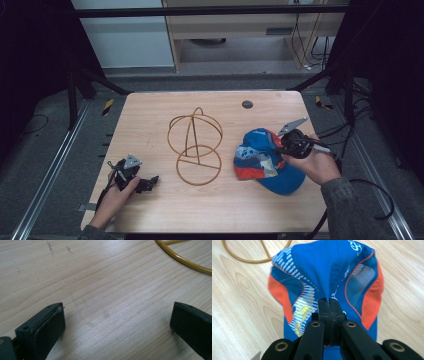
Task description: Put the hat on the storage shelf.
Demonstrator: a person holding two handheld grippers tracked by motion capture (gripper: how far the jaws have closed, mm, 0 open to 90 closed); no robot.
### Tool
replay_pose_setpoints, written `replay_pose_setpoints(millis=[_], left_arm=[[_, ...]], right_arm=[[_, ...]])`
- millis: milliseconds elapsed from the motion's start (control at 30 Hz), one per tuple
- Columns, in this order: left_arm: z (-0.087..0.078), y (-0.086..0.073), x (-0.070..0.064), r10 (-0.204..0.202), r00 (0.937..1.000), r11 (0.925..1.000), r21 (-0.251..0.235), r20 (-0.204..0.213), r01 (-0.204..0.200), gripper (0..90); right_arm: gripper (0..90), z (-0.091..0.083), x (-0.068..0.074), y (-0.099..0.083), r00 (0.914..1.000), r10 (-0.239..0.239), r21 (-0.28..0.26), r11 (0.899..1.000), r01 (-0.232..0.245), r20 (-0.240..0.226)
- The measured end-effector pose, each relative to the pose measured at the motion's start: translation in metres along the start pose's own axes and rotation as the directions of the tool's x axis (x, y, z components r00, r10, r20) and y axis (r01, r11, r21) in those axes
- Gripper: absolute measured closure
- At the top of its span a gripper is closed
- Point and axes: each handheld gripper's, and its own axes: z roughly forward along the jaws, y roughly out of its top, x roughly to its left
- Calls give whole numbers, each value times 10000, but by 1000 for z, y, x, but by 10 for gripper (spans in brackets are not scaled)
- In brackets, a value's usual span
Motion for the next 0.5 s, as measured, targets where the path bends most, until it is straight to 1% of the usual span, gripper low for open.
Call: replay_pose_setpoints(millis=[133,267,500], left_arm=[[0,0,0,8,10000,10000,1,1,-8,0],[0,0,0,-4,10000,10000,-1,0,4,0],[0,0,0,3,10000,10000,-2,0,-3,0]], right_arm=[[900,-11,-1,7,10000,37,-91,10000,-37,-8],[900,-26,-4,15,10000,24,-290,9996,-23,31],[900,-54,-4,36,9998,-115,-539,9985,122,132]])
